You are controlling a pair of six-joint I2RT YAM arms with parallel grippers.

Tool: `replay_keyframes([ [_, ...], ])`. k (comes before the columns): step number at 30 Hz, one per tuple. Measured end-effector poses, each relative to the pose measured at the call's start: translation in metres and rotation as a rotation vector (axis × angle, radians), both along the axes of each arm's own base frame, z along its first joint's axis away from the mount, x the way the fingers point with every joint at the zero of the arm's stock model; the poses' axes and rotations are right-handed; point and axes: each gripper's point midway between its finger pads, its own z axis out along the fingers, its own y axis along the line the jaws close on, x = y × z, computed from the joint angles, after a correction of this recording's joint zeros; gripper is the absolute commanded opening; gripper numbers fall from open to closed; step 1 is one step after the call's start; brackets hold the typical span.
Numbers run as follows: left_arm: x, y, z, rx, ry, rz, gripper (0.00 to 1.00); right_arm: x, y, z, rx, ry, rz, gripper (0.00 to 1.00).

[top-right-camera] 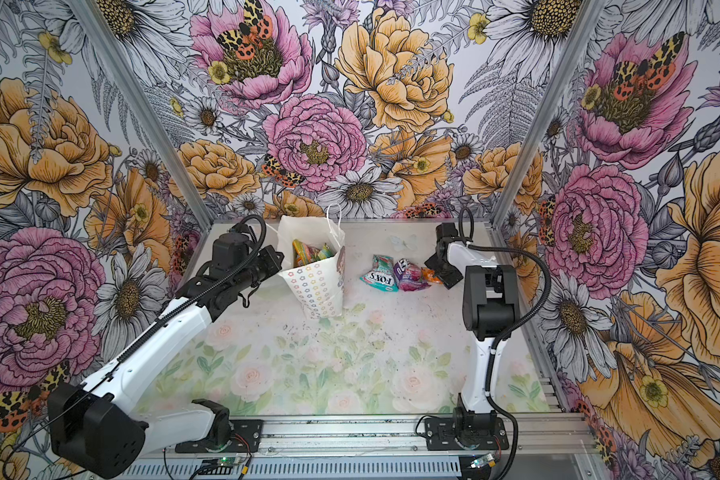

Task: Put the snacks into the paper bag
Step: 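Lower the right gripper onto the orange packet and close on it, then lift the orange packet with the right gripper off the table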

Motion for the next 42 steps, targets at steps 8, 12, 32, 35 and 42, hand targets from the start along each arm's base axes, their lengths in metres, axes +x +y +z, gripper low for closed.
replay_keyframes([
  [8, 0.0, 0.0, 0.0, 0.0, 0.0, 0.001, 0.0, -0.001, 0.002, 0.001, 0.019, -0.017, 0.02, 0.42],
  [12, 0.0, 0.0, 0.0, 0.0, 0.0, 0.001, 0.0, -0.003, 0.003, 0.007, 0.025, -0.033, 0.028, 0.32],
  [32, 0.0, 0.0, 0.0, 0.0, 0.0, 0.001, 0.0, -0.008, 0.015, 0.106, 0.054, -0.253, 0.123, 0.19],
  [35, 0.0, 0.0, 0.0, 0.0, 0.0, 0.001, 0.0, -0.01, 0.024, 0.129, 0.083, -0.307, 0.176, 0.18],
  [42, 0.0, 0.0, 0.0, 0.0, 0.0, 0.001, 0.0, -0.007, 0.058, 0.186, 0.166, -0.47, 0.363, 0.13],
])
